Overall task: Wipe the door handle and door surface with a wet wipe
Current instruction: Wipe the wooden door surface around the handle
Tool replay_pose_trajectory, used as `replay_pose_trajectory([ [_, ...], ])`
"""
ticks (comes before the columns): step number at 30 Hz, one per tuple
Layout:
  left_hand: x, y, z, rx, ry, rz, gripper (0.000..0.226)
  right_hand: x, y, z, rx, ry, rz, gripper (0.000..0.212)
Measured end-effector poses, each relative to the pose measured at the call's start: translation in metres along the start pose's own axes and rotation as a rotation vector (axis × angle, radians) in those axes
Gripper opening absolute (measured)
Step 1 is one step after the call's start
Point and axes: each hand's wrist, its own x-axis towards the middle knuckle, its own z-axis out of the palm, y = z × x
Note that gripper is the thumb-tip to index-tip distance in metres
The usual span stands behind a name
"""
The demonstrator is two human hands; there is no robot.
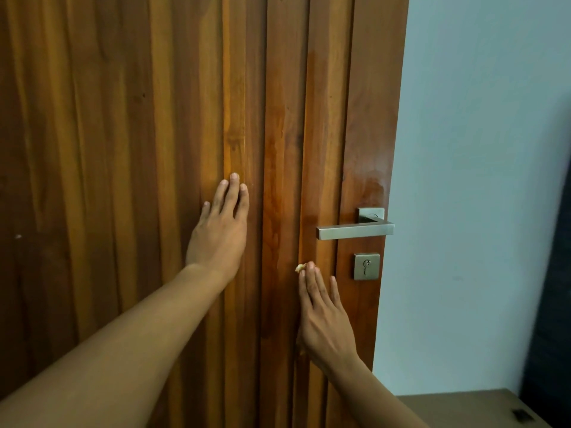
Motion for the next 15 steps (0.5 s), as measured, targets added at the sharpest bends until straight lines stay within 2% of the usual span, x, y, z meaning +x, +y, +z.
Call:
replay_pose_trajectory([
  [3,0.0,0.0,0.0,-0.003,0.001,-0.002,0.088,0.005,-0.002,-0.007,-0.02,0.02,-0.007,0.08],
  [8,0.003,0.0,-0.002,-0.018,0.002,0.007,0.084,0.023,0.013,-0.024,0.072,0.226,-0.026,0.054],
  [10,0.003,-0.001,-0.001,-0.02,0.013,0.005,0.083,0.026,0.018,-0.026,0.106,0.234,-0.035,0.045],
  [15,0.003,-0.002,0.001,-0.051,0.026,0.0,0.082,0.025,0.016,-0.021,0.098,0.225,-0.036,0.042],
])
